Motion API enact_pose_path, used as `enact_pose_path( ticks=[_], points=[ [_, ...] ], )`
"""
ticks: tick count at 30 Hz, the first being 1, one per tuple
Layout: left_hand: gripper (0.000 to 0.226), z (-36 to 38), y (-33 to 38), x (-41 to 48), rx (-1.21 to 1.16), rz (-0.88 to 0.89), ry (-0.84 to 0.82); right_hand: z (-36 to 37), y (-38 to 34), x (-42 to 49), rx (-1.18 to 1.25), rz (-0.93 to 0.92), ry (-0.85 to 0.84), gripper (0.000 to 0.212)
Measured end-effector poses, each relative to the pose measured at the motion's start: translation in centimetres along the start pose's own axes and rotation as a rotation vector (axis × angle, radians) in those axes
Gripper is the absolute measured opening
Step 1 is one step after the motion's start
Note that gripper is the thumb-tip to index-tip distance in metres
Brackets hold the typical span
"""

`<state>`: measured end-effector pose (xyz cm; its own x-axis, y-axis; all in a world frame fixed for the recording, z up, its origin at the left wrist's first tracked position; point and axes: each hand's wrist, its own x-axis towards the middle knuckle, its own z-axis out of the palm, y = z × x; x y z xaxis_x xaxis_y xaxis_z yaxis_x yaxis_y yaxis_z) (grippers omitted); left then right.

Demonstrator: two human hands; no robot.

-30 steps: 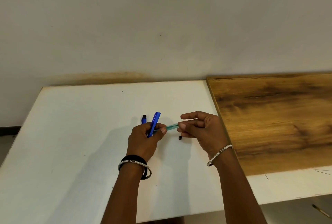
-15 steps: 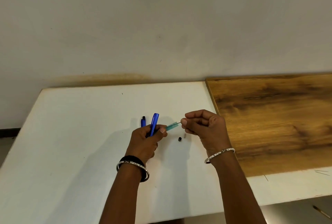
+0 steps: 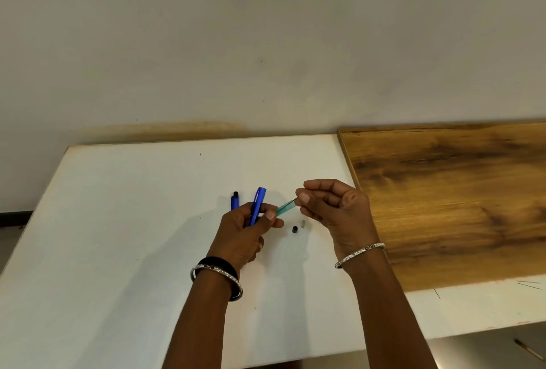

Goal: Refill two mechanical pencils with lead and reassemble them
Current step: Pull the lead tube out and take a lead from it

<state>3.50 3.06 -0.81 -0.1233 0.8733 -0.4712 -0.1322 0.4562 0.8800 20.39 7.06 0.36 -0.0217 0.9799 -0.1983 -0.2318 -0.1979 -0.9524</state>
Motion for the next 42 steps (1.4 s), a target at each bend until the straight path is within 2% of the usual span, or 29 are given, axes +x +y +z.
enact_pose_path(
  ticks=[8, 18, 27, 33, 39, 42],
  points=[
    [0.007, 0.34, -0.21, 0.22, 0.123, 0.087, -0.019, -0.19, 0.06, 0.08, -0.021, 0.003, 0.012, 0.018],
    [0.009, 0.29, -0.24, 0.23, 0.034, 0.073, -0.051, -0.27, 0.22, 0.13, -0.039, -0.004, 0.018, 0.017],
    [0.006, 0.27, -0.18, 0.09, 0.049, 0.063, -0.028, -0.33, 0.12, 0.05, -0.016, -0.003, 0.009, 0.018],
    [0.007, 0.23, -0.18, 0.09, 0.042, 0.034, -0.005, -0.36, 0.18, 0.19, -0.087, -0.056, 0.081, 0.016],
    [0.006, 0.25, -0.24, 0.12, 0.078, 0.013, 0.018, -0.44, 0.22, 0.3, -0.078, -0.065, 0.139, 0.014],
    [0.005, 0.27, -0.5, 0.22, 0.142, 0.051, 0.079, -0.64, 0.11, 0.42, -0.034, -0.067, 0.187, 0.015]
  ],
)
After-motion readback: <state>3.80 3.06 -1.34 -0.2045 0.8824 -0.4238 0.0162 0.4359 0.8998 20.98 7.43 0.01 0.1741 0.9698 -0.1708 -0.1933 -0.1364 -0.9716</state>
